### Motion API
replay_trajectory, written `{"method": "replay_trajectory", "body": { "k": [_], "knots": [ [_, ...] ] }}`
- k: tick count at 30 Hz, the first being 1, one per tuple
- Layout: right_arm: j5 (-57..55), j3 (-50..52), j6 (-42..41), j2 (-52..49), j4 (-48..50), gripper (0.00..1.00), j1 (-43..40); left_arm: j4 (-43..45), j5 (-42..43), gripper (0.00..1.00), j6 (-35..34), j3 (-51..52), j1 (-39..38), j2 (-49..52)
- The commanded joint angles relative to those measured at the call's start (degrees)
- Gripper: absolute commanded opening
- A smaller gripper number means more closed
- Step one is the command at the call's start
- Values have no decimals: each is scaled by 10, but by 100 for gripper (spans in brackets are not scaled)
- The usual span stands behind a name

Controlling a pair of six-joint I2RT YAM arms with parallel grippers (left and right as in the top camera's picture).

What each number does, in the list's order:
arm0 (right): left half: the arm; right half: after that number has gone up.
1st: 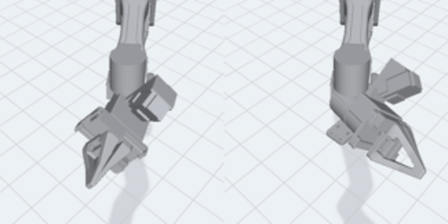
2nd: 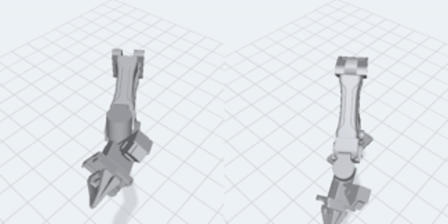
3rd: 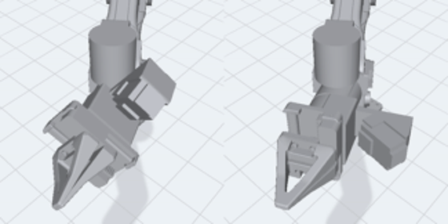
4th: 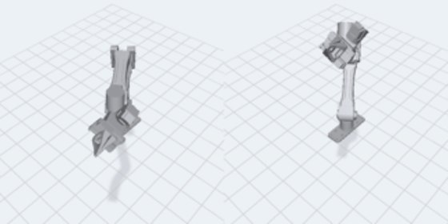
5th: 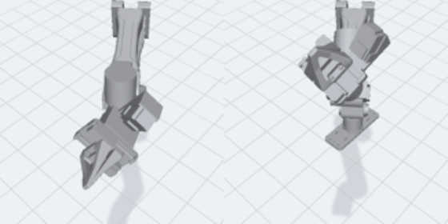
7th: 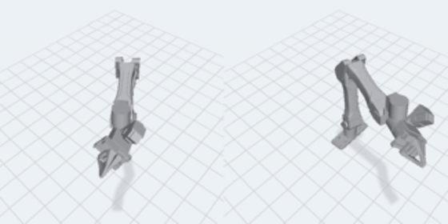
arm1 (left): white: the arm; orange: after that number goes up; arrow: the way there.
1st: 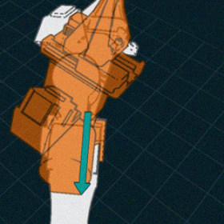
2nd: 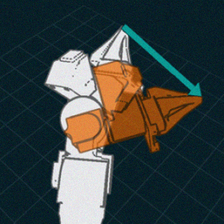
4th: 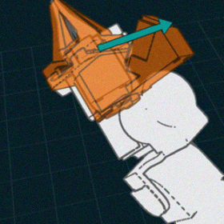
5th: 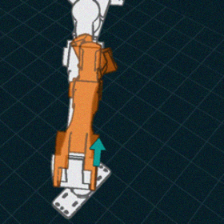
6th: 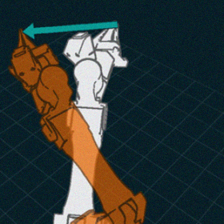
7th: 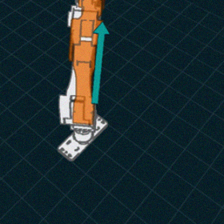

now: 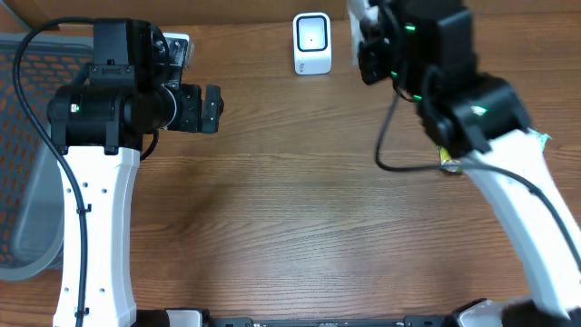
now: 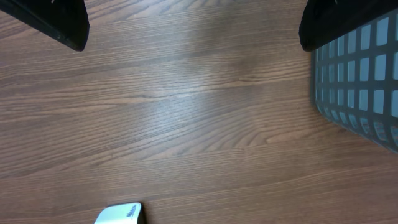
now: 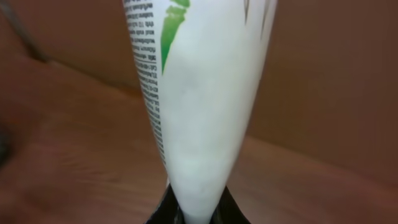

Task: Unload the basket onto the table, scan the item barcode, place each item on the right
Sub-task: 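Lift the white tube upright toward the scanner, then hold the white tube in front of the scanner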

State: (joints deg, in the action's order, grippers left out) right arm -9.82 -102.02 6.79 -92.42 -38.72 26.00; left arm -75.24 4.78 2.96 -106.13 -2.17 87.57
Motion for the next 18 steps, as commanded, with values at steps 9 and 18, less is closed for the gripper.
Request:
{"method": "replay_trajectory", "body": {
  "k": [9, 18],
  "knots": [
    [-269, -6, 138, -264, 231, 4, 2, 1, 6, 100, -4, -5, -1, 2],
    [-287, -6, 353, -386, 408, 4, 3, 1, 6, 100, -4, -5, -1, 2]
  ]
}}
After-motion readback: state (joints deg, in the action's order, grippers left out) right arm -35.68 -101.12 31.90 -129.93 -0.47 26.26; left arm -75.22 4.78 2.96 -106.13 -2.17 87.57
